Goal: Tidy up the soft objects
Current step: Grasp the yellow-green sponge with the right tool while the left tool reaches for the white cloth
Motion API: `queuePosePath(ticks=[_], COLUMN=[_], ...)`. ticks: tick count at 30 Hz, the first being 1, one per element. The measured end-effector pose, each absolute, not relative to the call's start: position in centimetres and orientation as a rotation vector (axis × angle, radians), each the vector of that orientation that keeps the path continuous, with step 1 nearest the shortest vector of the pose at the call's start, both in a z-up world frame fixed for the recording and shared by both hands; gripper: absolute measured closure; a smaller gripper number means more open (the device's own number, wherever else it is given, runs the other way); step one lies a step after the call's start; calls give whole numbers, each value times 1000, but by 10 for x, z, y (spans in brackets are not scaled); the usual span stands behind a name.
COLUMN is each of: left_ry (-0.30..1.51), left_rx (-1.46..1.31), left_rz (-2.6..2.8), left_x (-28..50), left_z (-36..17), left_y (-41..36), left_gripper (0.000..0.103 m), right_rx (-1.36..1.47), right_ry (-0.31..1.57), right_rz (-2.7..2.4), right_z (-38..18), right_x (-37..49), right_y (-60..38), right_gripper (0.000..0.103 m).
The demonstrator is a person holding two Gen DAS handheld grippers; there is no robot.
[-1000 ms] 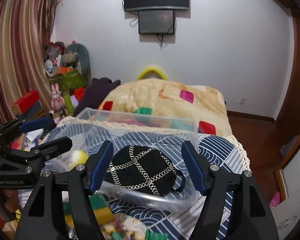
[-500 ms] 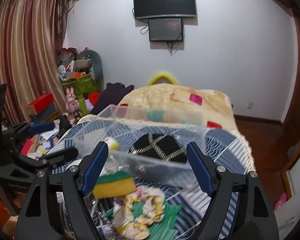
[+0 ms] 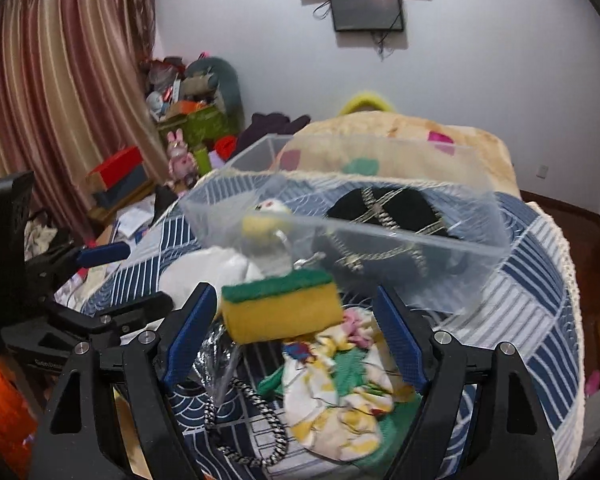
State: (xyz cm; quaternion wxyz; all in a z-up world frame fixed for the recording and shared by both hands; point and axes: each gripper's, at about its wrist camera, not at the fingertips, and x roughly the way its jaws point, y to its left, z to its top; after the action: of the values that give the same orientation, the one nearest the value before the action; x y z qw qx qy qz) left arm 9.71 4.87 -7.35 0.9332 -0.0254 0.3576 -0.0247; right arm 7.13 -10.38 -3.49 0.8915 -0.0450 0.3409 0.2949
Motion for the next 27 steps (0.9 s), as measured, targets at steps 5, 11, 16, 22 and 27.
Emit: queuePosePath(ticks=[5, 11, 16, 22, 27], left_ry=[741, 729, 724, 694, 708], left_rx=[-87, -55, -56, -64, -66], left_rz=[-79, -106, -134, -143, -173], left_x=[99, 103, 109, 116, 122], left_z=[-78, -79, -80, -79, -83], left_y=[51, 41, 32, 26, 20], left_gripper=[2, 2, 2, 9, 38], right_rx=[-110, -66, -71, -66, -82], right_ry=[742, 787, 754, 682, 630], right_rz=[629, 672, 671, 634, 576], right_z=[-47, -56, -51, -32, -20], right_x=[79, 88, 80, 68, 60], right_y=[-97, -103, -107, -122, -127], right_gripper=[25, 40, 47, 47, 47])
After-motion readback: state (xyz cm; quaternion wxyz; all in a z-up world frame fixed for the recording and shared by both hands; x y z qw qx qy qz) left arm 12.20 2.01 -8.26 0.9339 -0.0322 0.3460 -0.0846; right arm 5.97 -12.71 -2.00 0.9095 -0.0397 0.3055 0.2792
